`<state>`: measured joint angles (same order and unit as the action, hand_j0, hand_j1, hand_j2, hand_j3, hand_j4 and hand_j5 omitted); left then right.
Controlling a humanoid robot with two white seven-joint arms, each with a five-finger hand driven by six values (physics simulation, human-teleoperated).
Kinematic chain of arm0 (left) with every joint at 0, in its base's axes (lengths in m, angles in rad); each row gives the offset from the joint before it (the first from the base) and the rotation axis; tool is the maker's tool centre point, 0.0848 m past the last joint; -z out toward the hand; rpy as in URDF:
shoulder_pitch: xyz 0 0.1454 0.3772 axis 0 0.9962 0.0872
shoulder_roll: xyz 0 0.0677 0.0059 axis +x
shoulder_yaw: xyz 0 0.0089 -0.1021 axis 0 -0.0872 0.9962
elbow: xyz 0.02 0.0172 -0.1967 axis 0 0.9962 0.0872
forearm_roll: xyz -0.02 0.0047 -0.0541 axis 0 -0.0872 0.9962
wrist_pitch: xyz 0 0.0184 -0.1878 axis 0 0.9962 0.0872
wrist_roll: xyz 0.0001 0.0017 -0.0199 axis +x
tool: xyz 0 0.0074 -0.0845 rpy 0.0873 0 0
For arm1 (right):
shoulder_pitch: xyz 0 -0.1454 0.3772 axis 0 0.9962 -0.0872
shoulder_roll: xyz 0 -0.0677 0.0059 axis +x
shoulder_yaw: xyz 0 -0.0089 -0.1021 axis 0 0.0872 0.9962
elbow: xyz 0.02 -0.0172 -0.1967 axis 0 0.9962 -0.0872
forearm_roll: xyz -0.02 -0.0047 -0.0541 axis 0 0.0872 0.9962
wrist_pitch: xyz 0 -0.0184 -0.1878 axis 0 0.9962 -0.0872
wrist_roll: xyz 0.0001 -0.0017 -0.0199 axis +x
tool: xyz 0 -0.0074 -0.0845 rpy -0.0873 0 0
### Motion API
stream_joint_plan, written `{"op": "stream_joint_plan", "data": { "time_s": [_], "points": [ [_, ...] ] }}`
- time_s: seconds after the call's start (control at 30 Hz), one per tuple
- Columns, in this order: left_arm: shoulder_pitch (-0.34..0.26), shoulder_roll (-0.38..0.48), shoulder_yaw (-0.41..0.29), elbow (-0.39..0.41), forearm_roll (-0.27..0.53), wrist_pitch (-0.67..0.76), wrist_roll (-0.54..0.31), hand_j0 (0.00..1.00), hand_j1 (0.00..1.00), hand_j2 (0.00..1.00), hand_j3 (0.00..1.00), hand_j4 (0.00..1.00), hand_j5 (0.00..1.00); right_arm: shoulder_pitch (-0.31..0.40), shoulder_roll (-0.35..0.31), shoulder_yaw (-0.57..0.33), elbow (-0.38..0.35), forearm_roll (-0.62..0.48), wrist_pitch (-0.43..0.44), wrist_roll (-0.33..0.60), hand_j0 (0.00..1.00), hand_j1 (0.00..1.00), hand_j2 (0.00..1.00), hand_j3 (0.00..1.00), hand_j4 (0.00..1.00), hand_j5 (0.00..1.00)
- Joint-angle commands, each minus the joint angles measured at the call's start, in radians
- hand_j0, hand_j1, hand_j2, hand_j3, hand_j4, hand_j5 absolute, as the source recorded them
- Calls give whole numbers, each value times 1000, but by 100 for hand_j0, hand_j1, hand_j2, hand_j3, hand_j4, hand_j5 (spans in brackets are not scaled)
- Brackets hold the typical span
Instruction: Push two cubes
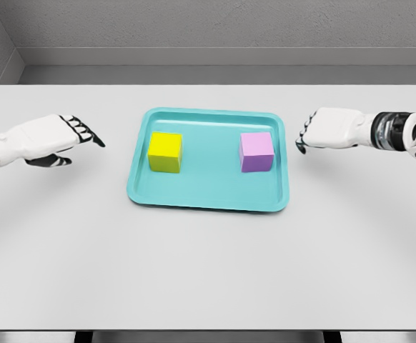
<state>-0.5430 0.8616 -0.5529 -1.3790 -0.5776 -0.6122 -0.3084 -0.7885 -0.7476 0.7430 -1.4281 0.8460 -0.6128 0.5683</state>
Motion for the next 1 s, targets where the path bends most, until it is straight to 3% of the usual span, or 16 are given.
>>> {"op": "stream_joint_plan", "data": {
  "time_s": [0.0,0.47,0.97],
  "points": [
    [0,-16,-2,-2,5,1,-17,78,78,78,78,78,78,0,19,-1,11,5,2,5,56,56,56,56,56,56],
    [-29,-61,-2,5,5,1,-54,78,78,78,78,78,78,-3,94,13,55,33,2,8,56,56,56,56,56,56],
    [-58,-121,-27,35,5,1,-118,78,78,78,78,78,78,-32,128,35,81,38,2,7,56,56,56,56,56,56]
  ]
}}
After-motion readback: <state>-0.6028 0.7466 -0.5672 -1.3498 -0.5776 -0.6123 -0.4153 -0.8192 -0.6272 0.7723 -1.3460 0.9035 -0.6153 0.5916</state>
